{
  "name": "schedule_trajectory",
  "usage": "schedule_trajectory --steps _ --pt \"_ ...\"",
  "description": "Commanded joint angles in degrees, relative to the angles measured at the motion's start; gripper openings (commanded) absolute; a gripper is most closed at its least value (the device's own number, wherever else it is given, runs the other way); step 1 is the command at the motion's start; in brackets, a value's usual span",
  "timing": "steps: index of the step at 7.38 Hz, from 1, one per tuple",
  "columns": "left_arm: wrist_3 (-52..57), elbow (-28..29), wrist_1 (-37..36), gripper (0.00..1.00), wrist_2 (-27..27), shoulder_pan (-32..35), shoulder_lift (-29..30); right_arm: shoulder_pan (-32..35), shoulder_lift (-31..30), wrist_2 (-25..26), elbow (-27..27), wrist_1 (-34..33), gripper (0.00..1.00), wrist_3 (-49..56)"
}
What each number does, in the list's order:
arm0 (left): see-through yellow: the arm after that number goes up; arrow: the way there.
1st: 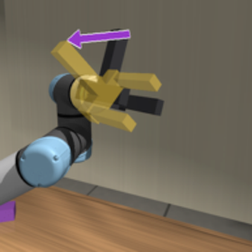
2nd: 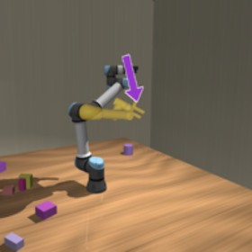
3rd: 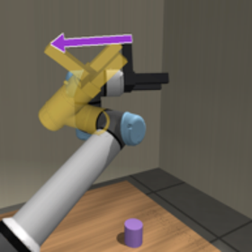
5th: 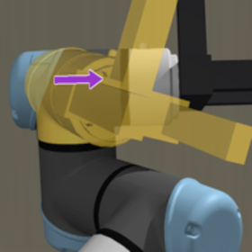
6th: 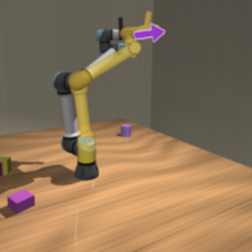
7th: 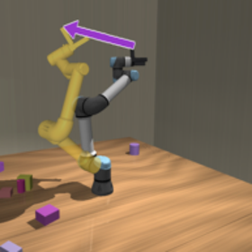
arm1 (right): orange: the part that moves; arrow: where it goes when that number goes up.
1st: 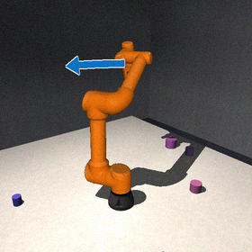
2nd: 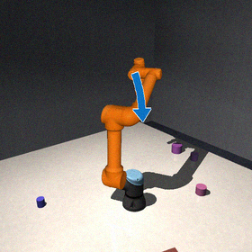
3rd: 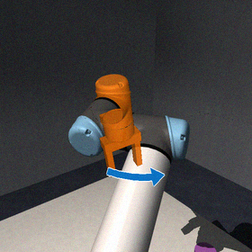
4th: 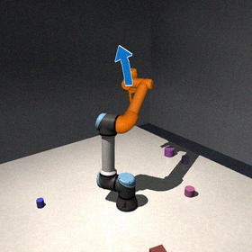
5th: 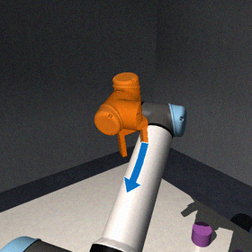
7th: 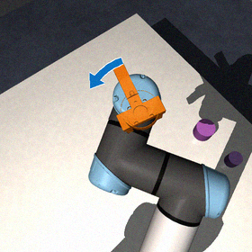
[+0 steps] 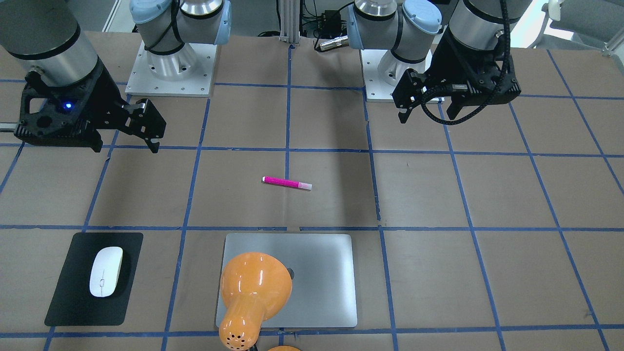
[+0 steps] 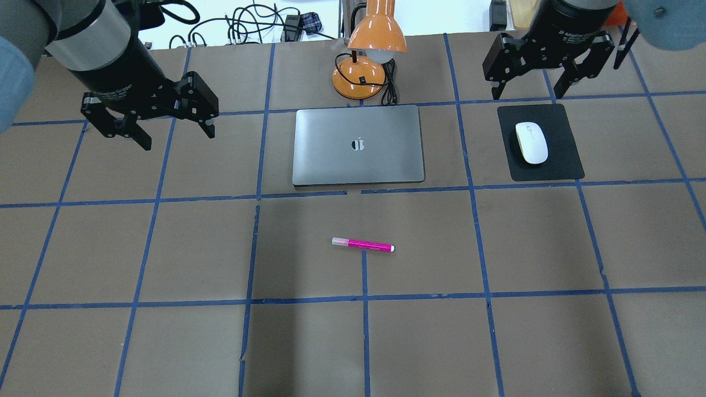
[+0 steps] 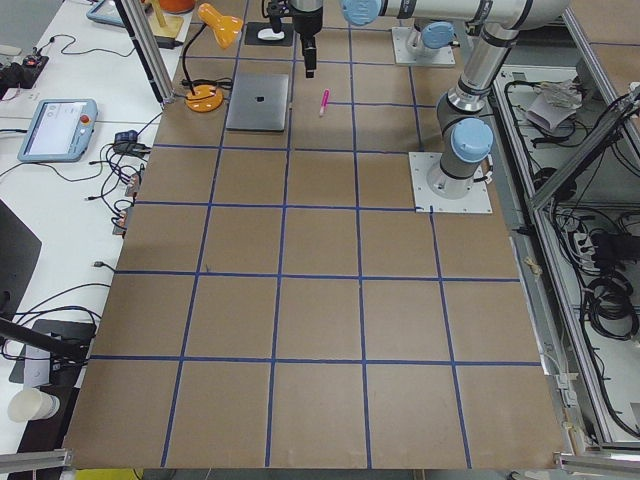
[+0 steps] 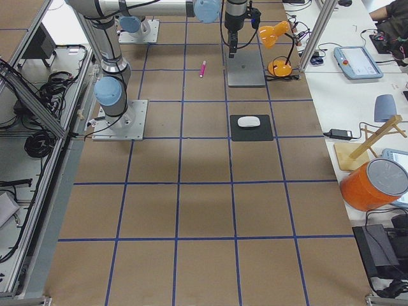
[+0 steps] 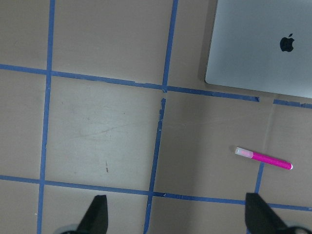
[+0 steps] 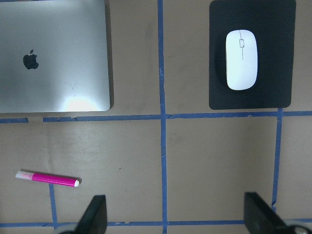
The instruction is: Place pen and mouse around notebook
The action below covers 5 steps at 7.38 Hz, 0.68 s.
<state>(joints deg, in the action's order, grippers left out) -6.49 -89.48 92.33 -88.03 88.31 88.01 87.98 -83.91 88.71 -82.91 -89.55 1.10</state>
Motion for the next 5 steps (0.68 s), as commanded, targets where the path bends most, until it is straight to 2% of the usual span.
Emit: schedule_trajectory --steps 1,5 --pt "0.0 0.2 0.2 1.0 0.0 0.0 0.0 0.0 0.0 0.0 0.0 0.0 1.0 0.0" --pt "0.0 0.4 0.2 1.0 -0.1 -0.2 0.0 0.0 0.1 0.2 -0.5 -0.1 1.0 0.1"
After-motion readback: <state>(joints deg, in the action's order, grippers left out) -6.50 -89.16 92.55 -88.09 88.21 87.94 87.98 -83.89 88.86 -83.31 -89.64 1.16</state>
